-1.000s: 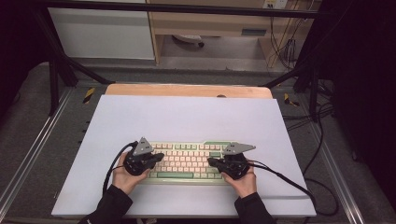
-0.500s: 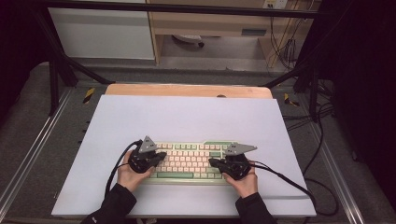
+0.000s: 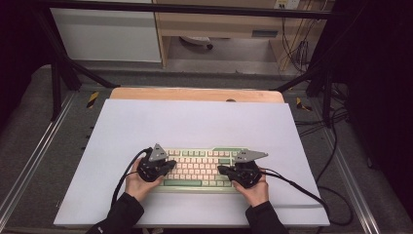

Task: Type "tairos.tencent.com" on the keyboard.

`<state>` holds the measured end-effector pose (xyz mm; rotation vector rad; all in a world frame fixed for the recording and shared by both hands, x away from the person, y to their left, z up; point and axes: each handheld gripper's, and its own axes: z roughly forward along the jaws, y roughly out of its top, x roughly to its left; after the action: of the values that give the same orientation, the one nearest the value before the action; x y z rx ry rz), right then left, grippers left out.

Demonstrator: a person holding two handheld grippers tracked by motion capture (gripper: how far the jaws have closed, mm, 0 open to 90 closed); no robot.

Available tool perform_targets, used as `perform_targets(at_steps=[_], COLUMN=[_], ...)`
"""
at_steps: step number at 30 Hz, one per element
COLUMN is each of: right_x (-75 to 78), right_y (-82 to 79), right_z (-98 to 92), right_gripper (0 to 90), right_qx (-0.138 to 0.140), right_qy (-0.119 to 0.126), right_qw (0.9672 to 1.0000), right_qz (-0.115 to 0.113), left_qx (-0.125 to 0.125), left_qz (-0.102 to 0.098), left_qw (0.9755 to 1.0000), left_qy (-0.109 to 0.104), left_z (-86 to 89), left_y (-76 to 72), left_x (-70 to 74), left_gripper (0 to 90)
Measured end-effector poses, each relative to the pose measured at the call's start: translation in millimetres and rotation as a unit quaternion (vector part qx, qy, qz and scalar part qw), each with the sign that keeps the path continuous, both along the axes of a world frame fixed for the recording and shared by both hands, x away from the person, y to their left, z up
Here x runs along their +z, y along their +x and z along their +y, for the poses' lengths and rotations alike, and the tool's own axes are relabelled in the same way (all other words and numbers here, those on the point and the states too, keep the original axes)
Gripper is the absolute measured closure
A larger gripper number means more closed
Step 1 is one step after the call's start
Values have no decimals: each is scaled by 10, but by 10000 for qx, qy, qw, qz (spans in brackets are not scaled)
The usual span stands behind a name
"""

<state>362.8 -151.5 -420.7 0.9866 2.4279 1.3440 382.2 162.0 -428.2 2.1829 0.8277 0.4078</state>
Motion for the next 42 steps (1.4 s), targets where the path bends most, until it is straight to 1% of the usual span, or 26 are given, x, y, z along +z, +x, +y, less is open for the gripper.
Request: perform_targets(at_steps=[7, 11, 15, 22, 29, 35, 42], right_x=[11, 21, 35, 39, 54, 75, 77], right_y=[-2, -1, 0, 10, 22, 45, 86], right_z=[-1, -6, -10, 1, 20, 91, 189], right_gripper=[900, 900, 900, 900, 900, 900, 900], right_qx=[-3, -4, -7, -21, -23, 6, -33], right_qy=[28, 53, 82, 154, 164, 189, 201], right_qw=[10000, 10000, 10000, 9999, 9999, 9998, 9998], right_qz=[1, -24, -24, -6, -7, -7, 10], left_qx=[-51, -67, -32, 70, 139, 191, 230], left_qz=[-87, -85, -114, -100, -90, -89, -69], left_qw=[9999, 9997, 9997, 9997, 9996, 9994, 9992], left_qy=[-121, -210, -218, -223, -243, -273, -308], left_z=[48, 114, 194, 332, 455, 536, 592], left_y=[-67, -114, -157, -200, -251, -278, -301], left_x=[83, 127, 150, 146, 127, 118, 96], left_gripper=[900, 900, 900, 900, 900, 900, 900])
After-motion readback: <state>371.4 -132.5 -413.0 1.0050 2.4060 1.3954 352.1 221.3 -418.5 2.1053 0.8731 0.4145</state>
